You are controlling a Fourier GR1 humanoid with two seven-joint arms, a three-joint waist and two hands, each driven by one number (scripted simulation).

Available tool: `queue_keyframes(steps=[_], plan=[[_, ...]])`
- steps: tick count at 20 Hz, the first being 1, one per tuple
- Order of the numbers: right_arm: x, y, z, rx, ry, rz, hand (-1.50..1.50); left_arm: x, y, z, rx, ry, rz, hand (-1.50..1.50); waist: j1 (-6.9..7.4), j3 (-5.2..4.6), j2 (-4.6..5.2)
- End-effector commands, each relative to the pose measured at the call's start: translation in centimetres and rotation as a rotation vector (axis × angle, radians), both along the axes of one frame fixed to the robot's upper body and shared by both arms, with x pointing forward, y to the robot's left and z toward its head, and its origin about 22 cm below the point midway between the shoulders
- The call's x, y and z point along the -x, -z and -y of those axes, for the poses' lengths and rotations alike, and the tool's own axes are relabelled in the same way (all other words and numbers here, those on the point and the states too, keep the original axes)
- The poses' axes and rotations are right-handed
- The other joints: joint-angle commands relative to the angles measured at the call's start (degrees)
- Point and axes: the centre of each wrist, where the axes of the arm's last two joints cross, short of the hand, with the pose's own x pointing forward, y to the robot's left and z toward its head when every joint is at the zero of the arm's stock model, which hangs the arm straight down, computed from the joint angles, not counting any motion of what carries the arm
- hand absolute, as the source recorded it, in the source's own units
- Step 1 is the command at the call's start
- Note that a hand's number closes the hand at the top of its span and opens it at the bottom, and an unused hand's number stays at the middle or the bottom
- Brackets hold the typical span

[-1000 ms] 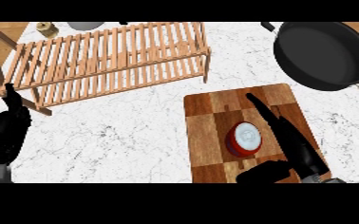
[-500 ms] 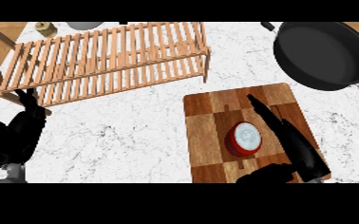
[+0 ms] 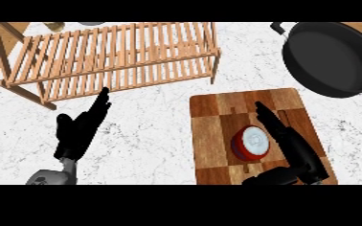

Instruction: Pick the can from the cutting board and place it in the pot

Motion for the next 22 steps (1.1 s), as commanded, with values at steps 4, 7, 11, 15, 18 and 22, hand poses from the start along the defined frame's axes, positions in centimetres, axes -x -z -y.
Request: queue_keyframes(steps=[4, 7, 11, 15, 18, 22], plan=[[-1.5, 4.6, -0.2, -0.095, 0.001, -0.063, -1.5, 0.6, 1.6, 2.2, 0.01, 0.034, -0.052, 0.0, 0.75, -0.34, 0.24], [-0.8, 6.7, -2.5, -0.069, -0.02, -0.03, 1.5, -0.1, 0.7, 0.4, 0.012, 0.05, -0.053, 0.0, 0.77, -0.34, 0.22], [-0.4, 8.8, -0.6, -0.02, -0.06, 0.03, 1.5, 1.4, 1.9, 1.8, 0.018, 0.047, -0.05, 0.0, 0.85, -0.33, 0.23], [-0.1, 8.9, -1.7, -0.098, -0.044, 0.035, 1.5, -1.4, 0.0, 0.7, 0.017, 0.05, -0.061, 0.0, 0.57, -0.34, 0.24], [-0.4, 9.6, -3.1, -0.14, -0.047, 0.071, 1.5, -0.7, 1.7, 0.5, 0.022, 0.025, -0.057, 0.0, 0.58, -0.35, 0.27], [1.0, 6.9, 13.8, -0.068, 0.216, 0.172, 1.5, -0.3, 1.2, 2.0, 0.034, 0.022, -0.044, 0.0, -0.56, -0.15, 0.54]])
